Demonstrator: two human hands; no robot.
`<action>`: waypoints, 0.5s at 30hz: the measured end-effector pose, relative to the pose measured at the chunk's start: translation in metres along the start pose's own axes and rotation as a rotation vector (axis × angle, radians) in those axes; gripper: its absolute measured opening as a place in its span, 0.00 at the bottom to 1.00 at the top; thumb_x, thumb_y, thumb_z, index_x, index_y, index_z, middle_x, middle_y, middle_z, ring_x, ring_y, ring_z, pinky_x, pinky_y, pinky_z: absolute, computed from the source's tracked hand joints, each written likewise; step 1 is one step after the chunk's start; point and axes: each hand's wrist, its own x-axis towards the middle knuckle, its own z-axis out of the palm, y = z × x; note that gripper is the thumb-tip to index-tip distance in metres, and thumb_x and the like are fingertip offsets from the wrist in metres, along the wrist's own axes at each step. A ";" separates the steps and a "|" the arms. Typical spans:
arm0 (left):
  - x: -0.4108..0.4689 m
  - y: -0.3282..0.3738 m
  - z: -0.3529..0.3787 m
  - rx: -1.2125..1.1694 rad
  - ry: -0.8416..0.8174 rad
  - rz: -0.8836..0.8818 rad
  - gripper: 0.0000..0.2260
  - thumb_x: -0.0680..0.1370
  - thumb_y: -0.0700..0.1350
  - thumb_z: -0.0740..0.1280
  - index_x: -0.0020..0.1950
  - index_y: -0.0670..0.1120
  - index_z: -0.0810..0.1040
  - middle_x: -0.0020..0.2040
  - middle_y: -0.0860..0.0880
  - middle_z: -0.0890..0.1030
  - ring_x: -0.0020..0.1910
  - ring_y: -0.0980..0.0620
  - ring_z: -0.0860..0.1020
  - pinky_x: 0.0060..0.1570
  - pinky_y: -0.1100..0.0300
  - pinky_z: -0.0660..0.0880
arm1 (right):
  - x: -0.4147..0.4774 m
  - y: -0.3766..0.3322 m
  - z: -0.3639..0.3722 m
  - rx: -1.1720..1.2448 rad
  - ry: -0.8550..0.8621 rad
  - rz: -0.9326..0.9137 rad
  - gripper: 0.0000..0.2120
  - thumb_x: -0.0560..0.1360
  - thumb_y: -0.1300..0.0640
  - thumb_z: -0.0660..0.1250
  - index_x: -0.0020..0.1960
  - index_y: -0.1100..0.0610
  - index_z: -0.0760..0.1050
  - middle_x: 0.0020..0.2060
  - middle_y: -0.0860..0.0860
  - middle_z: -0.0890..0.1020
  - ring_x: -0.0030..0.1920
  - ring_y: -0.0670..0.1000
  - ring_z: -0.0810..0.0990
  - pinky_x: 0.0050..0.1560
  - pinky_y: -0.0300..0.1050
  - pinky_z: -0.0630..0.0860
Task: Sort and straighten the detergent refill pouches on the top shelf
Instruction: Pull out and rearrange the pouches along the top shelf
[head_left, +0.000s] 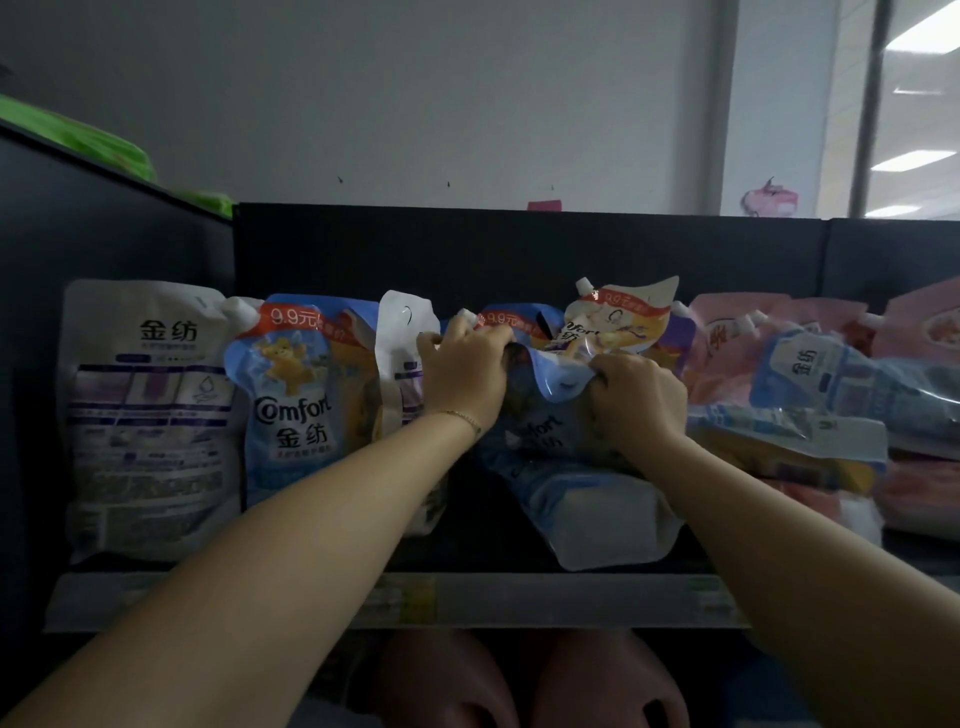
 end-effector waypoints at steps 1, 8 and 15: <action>0.004 0.000 -0.003 0.011 0.036 -0.008 0.09 0.80 0.41 0.59 0.55 0.52 0.77 0.48 0.52 0.77 0.55 0.48 0.70 0.49 0.53 0.58 | 0.002 -0.003 0.001 0.031 0.042 0.008 0.12 0.79 0.57 0.56 0.49 0.55 0.79 0.48 0.52 0.82 0.43 0.57 0.78 0.37 0.45 0.62; 0.021 0.000 -0.020 -0.213 0.144 -0.184 0.15 0.78 0.41 0.64 0.64 0.48 0.70 0.60 0.48 0.73 0.61 0.47 0.69 0.56 0.52 0.65 | 0.022 -0.023 0.007 0.296 0.187 0.077 0.12 0.79 0.56 0.59 0.48 0.58 0.80 0.48 0.52 0.81 0.41 0.50 0.72 0.37 0.44 0.59; -0.010 -0.008 -0.013 -0.639 0.220 -0.253 0.33 0.74 0.50 0.72 0.70 0.38 0.60 0.65 0.45 0.64 0.63 0.52 0.65 0.66 0.59 0.66 | 0.045 -0.040 0.006 0.878 0.336 0.436 0.18 0.80 0.51 0.62 0.36 0.61 0.72 0.29 0.52 0.70 0.31 0.48 0.68 0.33 0.41 0.60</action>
